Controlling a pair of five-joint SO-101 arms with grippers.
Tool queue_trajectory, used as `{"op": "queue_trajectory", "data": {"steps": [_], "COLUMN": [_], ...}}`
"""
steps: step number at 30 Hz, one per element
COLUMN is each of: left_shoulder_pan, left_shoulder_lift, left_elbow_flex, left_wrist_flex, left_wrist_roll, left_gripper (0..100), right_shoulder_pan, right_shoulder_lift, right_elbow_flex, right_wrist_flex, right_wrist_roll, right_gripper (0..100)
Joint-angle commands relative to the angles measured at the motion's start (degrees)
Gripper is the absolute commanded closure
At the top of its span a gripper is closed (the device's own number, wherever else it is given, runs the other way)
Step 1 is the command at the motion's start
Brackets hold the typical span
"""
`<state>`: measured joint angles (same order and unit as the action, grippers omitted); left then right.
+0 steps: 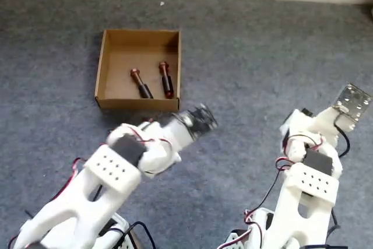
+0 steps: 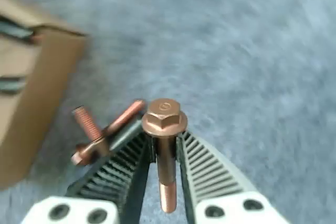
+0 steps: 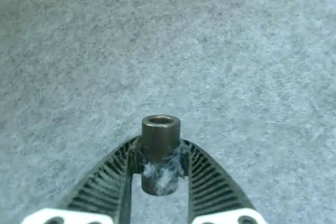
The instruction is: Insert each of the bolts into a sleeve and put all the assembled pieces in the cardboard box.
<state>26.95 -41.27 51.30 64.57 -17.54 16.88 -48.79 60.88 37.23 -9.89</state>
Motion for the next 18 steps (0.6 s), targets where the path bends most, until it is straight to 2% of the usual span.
{"op": "queue_trajectory", "data": {"steps": [1, 5, 10, 15, 18], "left_shoulder_pan": [-3.47, -5.32, -8.22, -10.15, -10.42], "left_shoulder_lift": [-6.99, -12.26, -19.03, -26.95, -31.43], "left_elbow_flex": [-0.57, -0.4, -0.31, 0.31, 3.47], "left_wrist_flex": [0.44, 0.53, 0.18, -4.48, -10.02], "left_wrist_roll": [8.09, 19.25, 24.97, 33.49, 37.54], "left_gripper": [99, 99, 99, 99, 99], "right_shoulder_pan": [-7.08, -13.23, -20.79, -28.0, -32.84], "right_shoulder_lift": [-2.42, -2.42, -2.42, -4.0, -8.92], "right_elbow_flex": [-0.4, -0.31, -0.31, 0.66, 3.38], "right_wrist_flex": [-1.45, -1.45, -1.45, -1.01, -0.66], "right_wrist_roll": [-4.57, -9.85, -9.93, -9.93, -9.93], "right_gripper": [99.5, 99.5, 99.5, 99.5, 99.5]}}
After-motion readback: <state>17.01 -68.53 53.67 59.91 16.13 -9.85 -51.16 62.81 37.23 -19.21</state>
